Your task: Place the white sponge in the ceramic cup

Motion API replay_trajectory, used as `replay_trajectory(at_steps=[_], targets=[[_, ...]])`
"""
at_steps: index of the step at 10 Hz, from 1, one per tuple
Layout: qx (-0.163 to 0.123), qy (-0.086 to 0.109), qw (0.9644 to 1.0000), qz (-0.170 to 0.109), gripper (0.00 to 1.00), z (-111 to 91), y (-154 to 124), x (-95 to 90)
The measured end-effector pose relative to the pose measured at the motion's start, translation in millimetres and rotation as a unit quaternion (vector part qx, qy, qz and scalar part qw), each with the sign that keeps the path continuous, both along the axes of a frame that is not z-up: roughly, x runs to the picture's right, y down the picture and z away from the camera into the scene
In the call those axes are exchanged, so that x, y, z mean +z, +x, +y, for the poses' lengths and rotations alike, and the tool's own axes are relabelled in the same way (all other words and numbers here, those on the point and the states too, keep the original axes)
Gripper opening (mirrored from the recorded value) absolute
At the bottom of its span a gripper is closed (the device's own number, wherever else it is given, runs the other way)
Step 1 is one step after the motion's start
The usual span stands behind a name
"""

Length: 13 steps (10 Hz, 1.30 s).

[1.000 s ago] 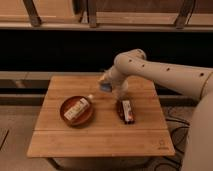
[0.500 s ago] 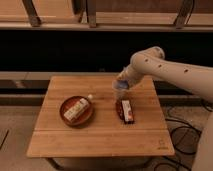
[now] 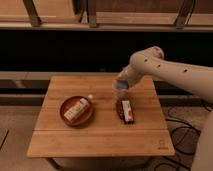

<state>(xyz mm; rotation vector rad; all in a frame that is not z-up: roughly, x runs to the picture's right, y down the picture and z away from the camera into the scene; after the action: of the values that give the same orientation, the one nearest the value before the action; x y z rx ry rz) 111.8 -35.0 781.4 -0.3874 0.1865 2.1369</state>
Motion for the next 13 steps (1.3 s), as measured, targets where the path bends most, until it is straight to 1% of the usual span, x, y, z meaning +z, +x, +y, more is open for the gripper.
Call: replay_trajectory(at_steps=[1,2,3,4,6,7,9,11,12,13], targets=[[0.016,0.002,0.9998,0.009,0.0,-5,15,8.1],[0.041,0.007,0.9989,0.022,0.0,-14,40,20.6],[0.054,0.01,0.9981,0.029,0.0,-20,54,27.4],[0.073,0.016,0.9966,0.035,0.0,-30,71,38.7],[0.089,0.02,0.9955,0.027,0.0,-39,78,55.3],[0.09,0.02,0.9955,0.023,0.0,-41,76,59.7],[0.083,0.013,0.9964,0.008,0.0,-40,62,71.8],[0.069,0.004,0.9975,-0.012,0.0,-39,41,81.6],[0.058,-0.002,0.998,-0.024,0.0,-37,28,84.8],[0.052,-0.006,0.9982,-0.03,0.0,-35,22,86.2]])
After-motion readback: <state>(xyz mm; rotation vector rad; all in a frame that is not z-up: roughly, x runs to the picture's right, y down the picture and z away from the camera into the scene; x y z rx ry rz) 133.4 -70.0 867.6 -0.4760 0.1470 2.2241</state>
